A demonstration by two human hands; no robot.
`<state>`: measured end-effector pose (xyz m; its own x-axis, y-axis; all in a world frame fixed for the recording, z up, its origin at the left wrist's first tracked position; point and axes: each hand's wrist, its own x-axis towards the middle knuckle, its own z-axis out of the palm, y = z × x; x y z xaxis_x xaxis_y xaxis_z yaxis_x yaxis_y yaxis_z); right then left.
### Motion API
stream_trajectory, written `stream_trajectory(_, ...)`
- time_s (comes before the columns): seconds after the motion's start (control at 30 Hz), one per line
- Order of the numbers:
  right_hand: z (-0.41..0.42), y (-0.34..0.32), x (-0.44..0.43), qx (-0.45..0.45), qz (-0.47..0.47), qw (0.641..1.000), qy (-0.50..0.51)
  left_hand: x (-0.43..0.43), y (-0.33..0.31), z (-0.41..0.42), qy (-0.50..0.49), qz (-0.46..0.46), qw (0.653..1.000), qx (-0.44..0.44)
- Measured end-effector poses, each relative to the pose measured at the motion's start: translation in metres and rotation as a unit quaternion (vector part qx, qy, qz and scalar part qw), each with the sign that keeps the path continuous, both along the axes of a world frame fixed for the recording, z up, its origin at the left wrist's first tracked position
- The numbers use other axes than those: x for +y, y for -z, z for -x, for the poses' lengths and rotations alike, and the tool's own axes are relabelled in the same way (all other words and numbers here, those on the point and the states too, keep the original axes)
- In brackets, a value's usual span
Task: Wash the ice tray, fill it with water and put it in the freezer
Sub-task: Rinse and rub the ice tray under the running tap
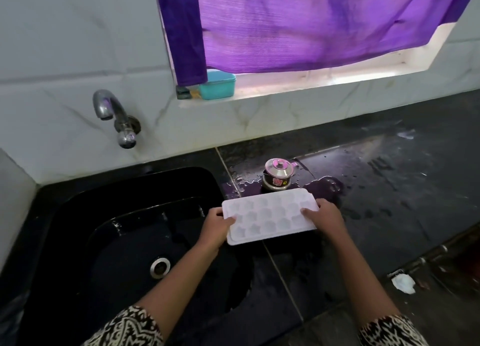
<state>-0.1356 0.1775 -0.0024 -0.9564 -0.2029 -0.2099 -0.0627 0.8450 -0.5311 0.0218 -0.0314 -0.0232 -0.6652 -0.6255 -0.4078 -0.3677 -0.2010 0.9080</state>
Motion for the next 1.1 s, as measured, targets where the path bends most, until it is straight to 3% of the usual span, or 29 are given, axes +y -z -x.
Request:
stream_trajectory(0.3, -0.061, -0.044, -0.086, -0.118, 0.248, 0.952, -0.136, -0.082, -0.042, -0.106, -0.102, -0.085, 0.974, 0.181)
stream_trajectory(0.57, -0.093, -0.044, -0.183, -0.119, 0.220, 0.929, -0.273, -0.115, -0.068, -0.177, -0.157, -0.259, 0.908, 0.288)
stream_trajectory(0.77, -0.104, -0.047, -0.241, -0.142, 0.160, 0.919, -0.331, -0.142, -0.059, -0.201, -0.207, -0.270, 0.900, 0.273)
stream_trajectory(0.93, -0.101, -0.066, -0.312, -0.100, 0.212, 0.923, -0.305, -0.165, -0.043, -0.205, -0.248, -0.286, 0.871, 0.314)
stream_trajectory(1.0, -0.097, -0.072, -0.348, -0.146, 0.238, 0.916, -0.287, -0.173, -0.035, -0.205, -0.256, -0.301, 0.863, 0.315)
stream_trajectory(1.1, -0.090, -0.074, -0.391, -0.291, 0.312, 0.882, -0.200, -0.188, -0.024, -0.206, -0.250, -0.317, 0.863, 0.304)
